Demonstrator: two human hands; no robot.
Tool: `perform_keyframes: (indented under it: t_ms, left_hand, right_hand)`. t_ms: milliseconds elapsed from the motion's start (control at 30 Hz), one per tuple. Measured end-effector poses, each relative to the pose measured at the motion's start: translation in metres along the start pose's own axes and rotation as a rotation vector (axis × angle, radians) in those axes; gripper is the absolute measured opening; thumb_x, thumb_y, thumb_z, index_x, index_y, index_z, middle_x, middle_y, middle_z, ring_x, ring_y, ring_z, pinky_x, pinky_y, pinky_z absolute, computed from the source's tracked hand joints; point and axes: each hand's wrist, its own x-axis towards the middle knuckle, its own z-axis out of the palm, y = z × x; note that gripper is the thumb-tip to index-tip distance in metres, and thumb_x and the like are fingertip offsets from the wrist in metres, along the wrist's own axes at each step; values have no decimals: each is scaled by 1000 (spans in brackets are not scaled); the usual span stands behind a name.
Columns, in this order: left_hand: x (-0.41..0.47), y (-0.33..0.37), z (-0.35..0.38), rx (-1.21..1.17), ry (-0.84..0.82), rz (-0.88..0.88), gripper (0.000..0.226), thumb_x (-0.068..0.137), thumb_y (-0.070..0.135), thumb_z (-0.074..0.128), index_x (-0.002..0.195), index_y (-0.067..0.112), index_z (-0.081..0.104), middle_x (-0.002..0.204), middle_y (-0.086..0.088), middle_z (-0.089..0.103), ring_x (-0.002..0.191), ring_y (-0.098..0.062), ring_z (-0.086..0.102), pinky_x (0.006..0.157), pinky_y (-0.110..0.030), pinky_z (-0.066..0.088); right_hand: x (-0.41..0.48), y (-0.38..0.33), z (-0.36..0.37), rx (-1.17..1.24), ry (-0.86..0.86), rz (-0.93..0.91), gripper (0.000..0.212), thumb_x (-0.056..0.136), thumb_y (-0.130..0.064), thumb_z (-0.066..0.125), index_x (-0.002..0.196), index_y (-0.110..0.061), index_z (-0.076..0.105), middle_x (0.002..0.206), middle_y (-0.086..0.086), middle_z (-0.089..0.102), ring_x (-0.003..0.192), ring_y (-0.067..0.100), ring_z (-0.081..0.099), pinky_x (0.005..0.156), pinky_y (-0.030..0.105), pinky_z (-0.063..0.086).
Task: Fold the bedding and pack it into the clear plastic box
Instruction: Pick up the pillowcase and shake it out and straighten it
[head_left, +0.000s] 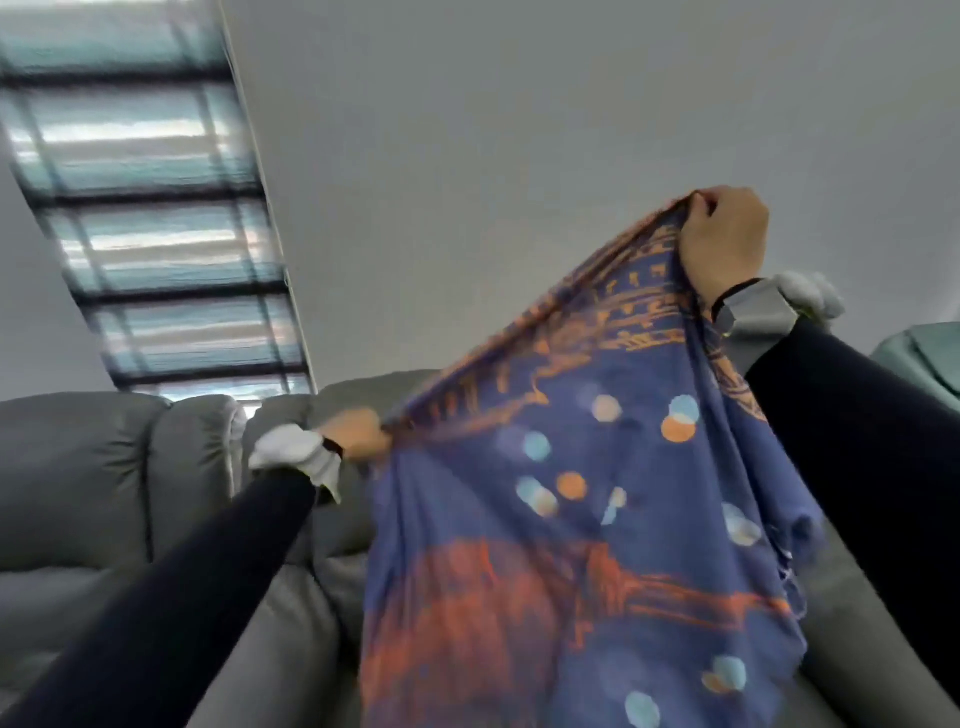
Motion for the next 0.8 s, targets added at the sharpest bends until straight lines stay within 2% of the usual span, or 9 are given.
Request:
perform_keyframes:
  t_ms: [67, 133, 200, 300, 433, 533, 633, 700, 800]
  left_hand:
    - [19, -20, -48, -341, 416, -109, 35, 90, 19, 45, 101, -7, 65, 108, -35, 63, 99, -43, 63, 80, -42, 50]
    - [23, -22, -86, -845, 507, -58, 35, 84, 31, 50, 90, 1, 66, 96, -32, 65, 82, -39, 67, 72, -43, 51]
    - [1, 6, -86, -986, 95, 184, 29, 81, 36, 61, 83, 8, 67, 87, -24, 66, 64, -23, 66, 65, -33, 51]
    - [-46, 54, -40, -824, -611, 575, 15, 87, 17, 62, 97, 9, 69, 98, -10, 71, 86, -18, 65, 81, -27, 51]
    - [-34, 66, -3, -921, -408, 595, 20, 95, 11, 55, 86, 22, 69, 81, 9, 71, 76, -4, 64, 78, -20, 51]
    - [-31, 62, -9, -1225, -622, 472, 3, 86, 14, 66, 89, 14, 66, 84, -2, 72, 70, -10, 67, 70, -23, 55]
    - [-57, 75, -9, -672, -1051, 620, 41, 73, 31, 79, 99, 2, 65, 93, -4, 69, 83, -12, 65, 81, -27, 55]
    - [-60, 91, -3, -423, -1204, 736, 33, 88, 22, 66, 107, -4, 63, 91, 3, 69, 85, -9, 64, 85, -25, 53]
    - [-36, 111, -8, -583, -694, 647, 26, 88, 32, 59, 91, 6, 66, 85, -2, 63, 79, -13, 56, 75, -32, 48]
  right_hand:
    - [-1, -5, -2, 7, -53, -4, 35, 94, -17, 43, 90, 9, 65, 99, 34, 62, 96, 39, 60, 78, 42, 37]
    - [-15, -9, 7, 14, -170, 61, 37, 93, -17, 45, 62, 4, 53, 71, 32, 48, 74, 28, 54, 63, 39, 31]
    - [-32, -8, 18, 128, -304, 178, 44, 92, -20, 49, 51, -7, 40, 58, 18, 38, 70, 21, 41, 57, 36, 26]
    - [-62, -11, 42, 274, -514, 349, 37, 91, -31, 53, 71, -1, 62, 74, 16, 60, 74, 25, 54, 61, 39, 42]
    - [-108, -7, 72, 524, -762, 548, 28, 91, -25, 44, 70, -12, 58, 75, 2, 66, 54, 12, 50, 48, 24, 38]
    - [-123, 6, 86, 573, -723, 601, 17, 89, -17, 46, 81, -12, 61, 86, -2, 69, 61, 13, 43, 52, 25, 32]
    - [-122, 21, 93, 572, -619, 507, 6, 89, -12, 62, 92, -12, 67, 92, 3, 63, 83, 14, 55, 77, 28, 43]
    - [-128, 17, 96, 603, -764, 387, 9, 86, -7, 65, 93, -13, 67, 93, 4, 64, 86, 12, 57, 83, 24, 45]
    - [-144, -1, 95, 557, -1015, 246, 25, 82, 0, 68, 105, -7, 65, 97, 8, 66, 88, 14, 60, 79, 17, 47]
